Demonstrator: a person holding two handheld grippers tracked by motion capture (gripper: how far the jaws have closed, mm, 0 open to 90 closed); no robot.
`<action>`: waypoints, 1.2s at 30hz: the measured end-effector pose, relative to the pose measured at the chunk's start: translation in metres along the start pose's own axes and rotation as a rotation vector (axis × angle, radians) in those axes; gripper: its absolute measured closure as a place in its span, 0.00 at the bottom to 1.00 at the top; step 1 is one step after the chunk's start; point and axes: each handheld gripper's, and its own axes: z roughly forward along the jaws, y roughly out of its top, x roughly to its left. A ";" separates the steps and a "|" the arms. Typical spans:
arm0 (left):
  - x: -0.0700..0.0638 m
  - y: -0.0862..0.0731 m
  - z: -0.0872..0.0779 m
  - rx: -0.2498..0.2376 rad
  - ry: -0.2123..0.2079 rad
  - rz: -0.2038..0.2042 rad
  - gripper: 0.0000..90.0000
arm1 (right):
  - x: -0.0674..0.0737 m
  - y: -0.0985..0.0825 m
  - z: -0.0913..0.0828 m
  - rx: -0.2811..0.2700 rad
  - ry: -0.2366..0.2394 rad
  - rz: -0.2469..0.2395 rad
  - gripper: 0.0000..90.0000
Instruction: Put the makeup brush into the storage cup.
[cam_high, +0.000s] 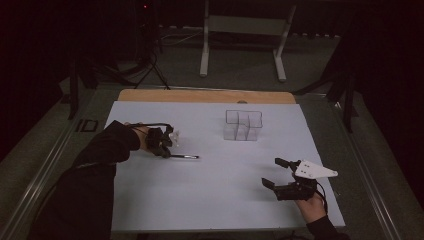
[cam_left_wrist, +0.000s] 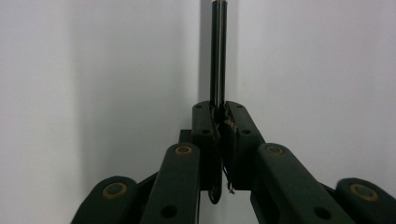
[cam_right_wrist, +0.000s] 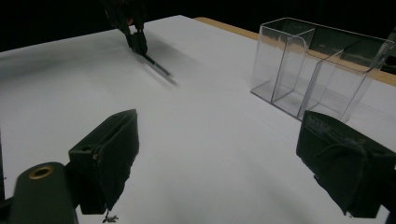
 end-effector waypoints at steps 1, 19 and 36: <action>-0.001 0.001 -0.005 -0.020 0.009 -0.017 0.94 | 0.000 0.000 0.000 0.000 0.000 -0.001 0.15; -0.029 0.005 -0.035 -0.241 0.085 -0.251 0.94 | -0.001 0.001 -0.003 -0.005 -0.028 0.004 0.15; -0.060 0.013 -0.033 -0.383 0.151 -0.378 0.94 | 0.001 0.004 -0.005 -0.009 -0.038 -0.011 0.15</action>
